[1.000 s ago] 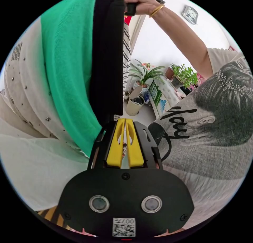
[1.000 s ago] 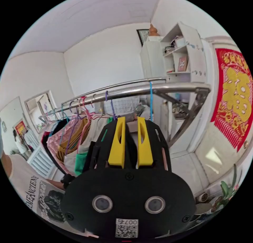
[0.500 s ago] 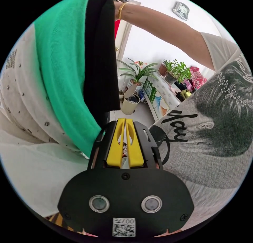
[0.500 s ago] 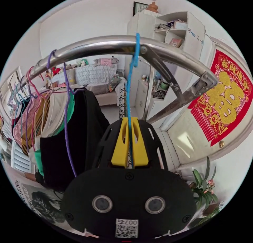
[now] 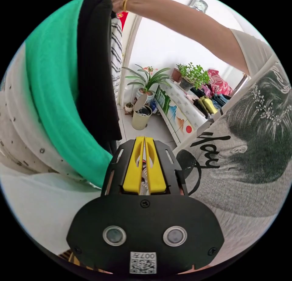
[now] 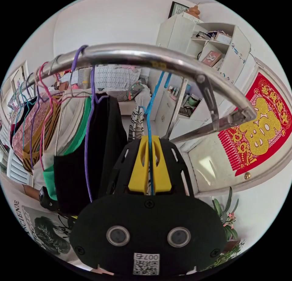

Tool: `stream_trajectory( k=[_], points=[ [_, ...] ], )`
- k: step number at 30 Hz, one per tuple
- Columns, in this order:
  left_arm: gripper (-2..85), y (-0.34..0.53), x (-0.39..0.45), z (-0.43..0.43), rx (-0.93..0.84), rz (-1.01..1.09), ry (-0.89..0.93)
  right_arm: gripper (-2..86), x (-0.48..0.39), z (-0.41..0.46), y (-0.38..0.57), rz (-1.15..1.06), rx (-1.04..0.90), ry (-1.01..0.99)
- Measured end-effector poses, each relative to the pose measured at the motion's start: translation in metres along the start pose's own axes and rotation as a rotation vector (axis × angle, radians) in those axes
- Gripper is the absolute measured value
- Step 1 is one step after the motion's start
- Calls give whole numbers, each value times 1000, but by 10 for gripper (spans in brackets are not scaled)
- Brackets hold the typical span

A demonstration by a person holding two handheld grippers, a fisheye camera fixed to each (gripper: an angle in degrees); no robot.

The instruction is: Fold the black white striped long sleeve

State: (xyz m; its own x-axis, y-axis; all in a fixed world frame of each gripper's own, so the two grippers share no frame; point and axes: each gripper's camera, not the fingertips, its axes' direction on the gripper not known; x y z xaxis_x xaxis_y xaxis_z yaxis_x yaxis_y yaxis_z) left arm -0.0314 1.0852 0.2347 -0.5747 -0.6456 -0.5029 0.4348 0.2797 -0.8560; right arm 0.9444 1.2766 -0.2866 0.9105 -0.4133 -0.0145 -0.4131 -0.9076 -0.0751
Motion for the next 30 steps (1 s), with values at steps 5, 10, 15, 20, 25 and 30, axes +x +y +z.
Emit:
stream_trajectory(
  k=[5, 10, 15, 20, 25, 30],
  points=[
    [-10, -9, 7, 32, -39, 70, 93, -3, 6, 19, 80, 133, -54, 84],
    [-9, -34, 27, 67, -87, 217, 146, -3, 13, -15, 188, 316, 0, 78],
    [-7, -80, 71, 114, -92, 373, 158, -3, 5, -99, 292, 538, -6, 164],
    [24, -127, 126, 150, -6, 454, 218, -3, -42, -192, 361, 670, 8, 350],
    [77, -175, 211, 180, 70, 531, 250, -3, -117, -279, 411, 733, -23, 566],
    [96, -209, 344, 216, 158, 660, 336, -3, -212, -369, 452, 756, -57, 744]
  ],
)
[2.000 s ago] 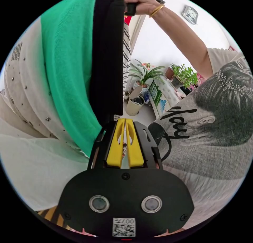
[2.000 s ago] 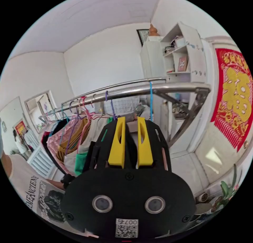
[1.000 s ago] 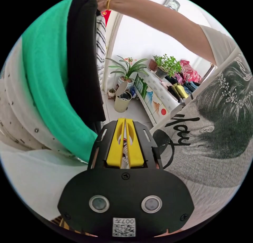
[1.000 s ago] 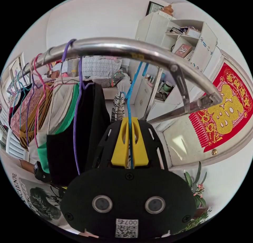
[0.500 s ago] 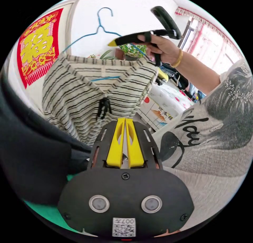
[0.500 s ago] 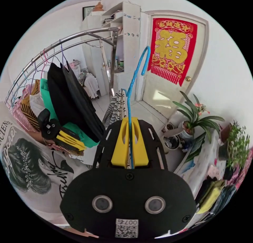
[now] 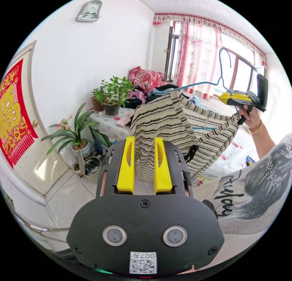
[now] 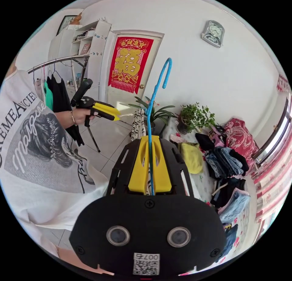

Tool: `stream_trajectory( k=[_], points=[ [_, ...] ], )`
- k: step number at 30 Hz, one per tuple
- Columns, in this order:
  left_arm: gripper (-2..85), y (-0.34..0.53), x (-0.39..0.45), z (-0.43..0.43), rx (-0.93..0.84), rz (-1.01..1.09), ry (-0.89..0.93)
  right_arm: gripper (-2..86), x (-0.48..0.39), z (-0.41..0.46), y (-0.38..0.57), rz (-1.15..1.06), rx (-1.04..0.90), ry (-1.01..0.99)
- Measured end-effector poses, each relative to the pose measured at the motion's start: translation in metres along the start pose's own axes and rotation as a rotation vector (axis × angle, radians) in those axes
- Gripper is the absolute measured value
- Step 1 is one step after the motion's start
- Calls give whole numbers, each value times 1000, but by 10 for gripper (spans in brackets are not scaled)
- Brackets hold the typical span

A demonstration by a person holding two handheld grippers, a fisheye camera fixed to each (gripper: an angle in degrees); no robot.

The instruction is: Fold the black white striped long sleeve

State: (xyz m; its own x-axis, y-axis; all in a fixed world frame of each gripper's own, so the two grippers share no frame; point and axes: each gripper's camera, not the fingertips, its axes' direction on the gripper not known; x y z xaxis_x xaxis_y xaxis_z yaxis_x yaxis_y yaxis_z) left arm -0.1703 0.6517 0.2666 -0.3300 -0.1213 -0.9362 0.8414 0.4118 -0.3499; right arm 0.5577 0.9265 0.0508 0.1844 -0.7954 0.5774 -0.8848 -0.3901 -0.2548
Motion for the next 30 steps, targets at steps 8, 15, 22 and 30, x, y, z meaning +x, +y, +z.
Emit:
stream_trajectory(
  k=[8, 15, 22, 30],
  points=[
    [86, -116, 123, 151, 40, 222, 339, -3, 40, -123, 89, 76, -9, 111],
    [6, -164, 190, 280, -121, 356, 550, -2, 75, -147, 150, 303, -93, 180],
    [-3, -201, 196, 393, -240, 463, 670, -2, 113, -103, 175, 504, -171, 183],
    [-10, -252, 121, 542, -349, 270, 1054, -1, 166, -145, 247, 854, 39, 87]
  ],
)
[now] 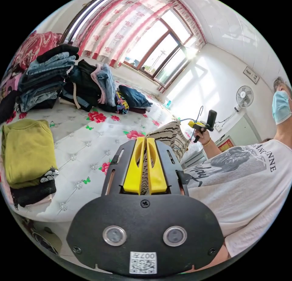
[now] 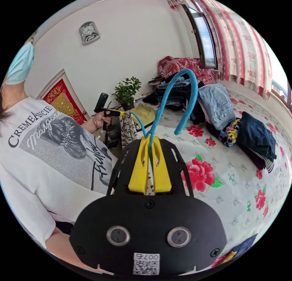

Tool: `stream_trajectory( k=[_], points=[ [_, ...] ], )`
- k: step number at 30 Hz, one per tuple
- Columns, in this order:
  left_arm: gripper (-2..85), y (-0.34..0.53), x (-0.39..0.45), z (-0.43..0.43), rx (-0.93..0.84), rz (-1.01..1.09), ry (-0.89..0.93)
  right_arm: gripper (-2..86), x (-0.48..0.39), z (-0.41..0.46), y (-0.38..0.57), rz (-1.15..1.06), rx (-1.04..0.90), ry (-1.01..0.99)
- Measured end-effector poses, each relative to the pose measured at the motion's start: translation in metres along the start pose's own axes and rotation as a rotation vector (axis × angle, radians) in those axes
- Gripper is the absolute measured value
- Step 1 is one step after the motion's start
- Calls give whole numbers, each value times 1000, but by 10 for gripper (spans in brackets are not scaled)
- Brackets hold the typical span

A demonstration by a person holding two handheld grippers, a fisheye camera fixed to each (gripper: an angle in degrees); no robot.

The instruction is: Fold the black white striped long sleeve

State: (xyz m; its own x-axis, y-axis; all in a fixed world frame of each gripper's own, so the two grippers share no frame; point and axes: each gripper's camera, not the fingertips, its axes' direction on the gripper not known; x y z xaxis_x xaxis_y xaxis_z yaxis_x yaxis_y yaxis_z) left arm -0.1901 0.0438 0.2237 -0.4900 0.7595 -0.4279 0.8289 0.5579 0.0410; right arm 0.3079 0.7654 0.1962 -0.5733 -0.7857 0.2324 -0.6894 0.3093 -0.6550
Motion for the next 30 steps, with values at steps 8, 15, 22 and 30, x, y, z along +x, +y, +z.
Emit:
stream_trajectory(
  k=[8, 15, 22, 30],
  points=[
    [-10, -22, -113, 39, -7, -181, 16, -2, 40, 8, -5, 159, 35, -19],
    [-10, -20, -174, 58, 45, -379, -147, -4, 113, -37, 36, 387, 307, -66],
    [-10, -17, -176, 81, -5, -368, -160, 16, 198, -136, 140, 895, 691, 193],
    [-10, -7, -175, 101, -14, -381, -204, 67, 227, -145, 277, 1550, 462, 547]
  ],
)
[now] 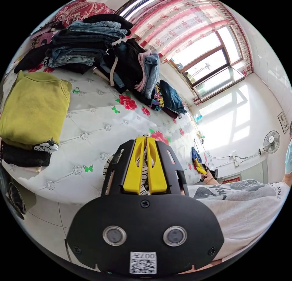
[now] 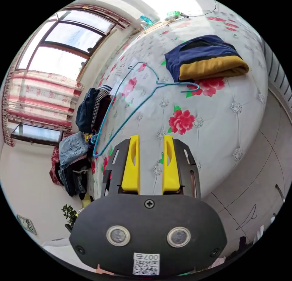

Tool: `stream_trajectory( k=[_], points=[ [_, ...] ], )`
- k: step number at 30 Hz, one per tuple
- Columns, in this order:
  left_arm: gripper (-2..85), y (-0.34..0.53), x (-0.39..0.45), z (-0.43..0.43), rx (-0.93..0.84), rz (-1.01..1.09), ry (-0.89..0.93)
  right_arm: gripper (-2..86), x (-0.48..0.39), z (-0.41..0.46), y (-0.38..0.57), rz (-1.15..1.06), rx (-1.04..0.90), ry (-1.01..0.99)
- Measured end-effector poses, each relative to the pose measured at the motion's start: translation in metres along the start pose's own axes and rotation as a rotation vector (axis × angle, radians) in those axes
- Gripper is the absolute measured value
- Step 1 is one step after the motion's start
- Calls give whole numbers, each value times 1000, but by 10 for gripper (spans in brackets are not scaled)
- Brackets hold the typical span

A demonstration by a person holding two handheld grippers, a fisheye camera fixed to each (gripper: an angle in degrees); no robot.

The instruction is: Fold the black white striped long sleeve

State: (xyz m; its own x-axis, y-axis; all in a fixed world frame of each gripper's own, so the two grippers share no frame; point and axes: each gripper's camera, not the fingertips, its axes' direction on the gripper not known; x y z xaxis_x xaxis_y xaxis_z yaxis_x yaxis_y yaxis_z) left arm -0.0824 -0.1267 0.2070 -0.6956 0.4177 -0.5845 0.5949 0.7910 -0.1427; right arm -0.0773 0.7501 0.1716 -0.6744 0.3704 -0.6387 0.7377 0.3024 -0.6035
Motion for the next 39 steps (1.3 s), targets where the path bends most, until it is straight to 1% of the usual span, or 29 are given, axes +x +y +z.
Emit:
stream_trajectory(
  k=[1, 2, 4, 6, 7, 9, 10, 12, 13, 14, 15, 17, 18, 19, 20, 22, 24, 25, 27, 29, 30, 31, 32, 33, 34, 37, 39],
  points=[
    [-10, 1, -1, 1, -1, -5, -4, 67, -1, 1, 5, -17, -9, -12],
    [-10, 4, -3, 2, -2, -17, -7, 69, -10, 6, 16, -82, -37, -41],
    [-10, 7, -6, 6, -3, -34, -6, 71, -38, 25, 36, -231, -148, -63],
    [-9, 9, -8, 12, -7, -44, -3, 74, -86, 63, 75, -464, -342, -53],
    [-9, 9, -7, 14, -8, -43, -3, 75, -99, 73, 87, -524, -386, -51],
    [-9, 11, -3, 19, -13, -21, -5, 74, -140, 109, 138, -759, -527, -17],
    [-9, 11, -2, 20, -16, -15, -6, 73, -148, 117, 150, -807, -558, -3],
    [-9, 13, 3, 22, -24, 16, -20, 62, -167, 148, 196, -934, -702, 36],
    [-9, 14, 4, 22, -26, 24, -25, 58, -169, 156, 207, -956, -738, 61],
    [-9, 17, 5, 23, -27, 36, -36, 43, -174, 152, 223, -1016, -629, 142],
    [-9, 20, 5, 23, -28, 39, -46, 30, -179, 153, 238, -1114, -622, 199],
    [-9, 24, 1, 24, -26, 26, -49, 16, -188, 152, 246, -1188, -660, 229],
    [-9, 25, -1, 24, -16, 13, -45, 10, -195, 148, 239, -1169, -698, 224],
    [-9, 25, -1, 23, -8, 10, -37, 9, -199, 143, 232, -1150, -689, 211],
    [-9, 21, 0, 20, 6, 14, -21, 6, -208, 125, 216, -1115, -638, 164],
    [-9, 5, 8, 15, 15, 44, -30, 4, -227, 89, 188, -1095, -520, 83],
    [-7, -28, 37, 13, 26, 190, -87, 3, -265, 38, 154, -1141, -345, 34],
    [-7, -38, 46, 13, 41, 227, -93, 3, -276, 27, 147, -1153, -300, 20],
    [1, -82, 79, 18, 133, 350, -72, 5, -321, -9, 122, -1178, -111, -7],
    [18, -113, 93, 33, 196, 404, -76, 9, -349, -19, 108, -1162, 5, -7],
    [37, -129, 94, 48, 209, 376, -124, 12, -361, -13, 101, -1133, 38, 5],
    [42, -135, 91, 57, 203, 350, -154, 14, -365, -8, 97, -1098, 37, 13],
    [53, -142, 82, 75, 168, 267, -218, 15, -367, 7, 91, -1031, -22, 30],
    [62, -138, 71, 89, 132, 190, -244, 17, -361, 23, 92, -982, -99, 41],
    [66, -132, 67, 94, 128, 172, -243, 18, -355, 29, 94, -960, -125, 44],
    [70, -75, 46, 121, 69, 173, -282, 21, -303, 55, 128, -932, -197, 93],
    [71, -11, 26, 155, -89, 155, -327, 23, -246, 79, 161, -927, -284, 266]
  ],
)
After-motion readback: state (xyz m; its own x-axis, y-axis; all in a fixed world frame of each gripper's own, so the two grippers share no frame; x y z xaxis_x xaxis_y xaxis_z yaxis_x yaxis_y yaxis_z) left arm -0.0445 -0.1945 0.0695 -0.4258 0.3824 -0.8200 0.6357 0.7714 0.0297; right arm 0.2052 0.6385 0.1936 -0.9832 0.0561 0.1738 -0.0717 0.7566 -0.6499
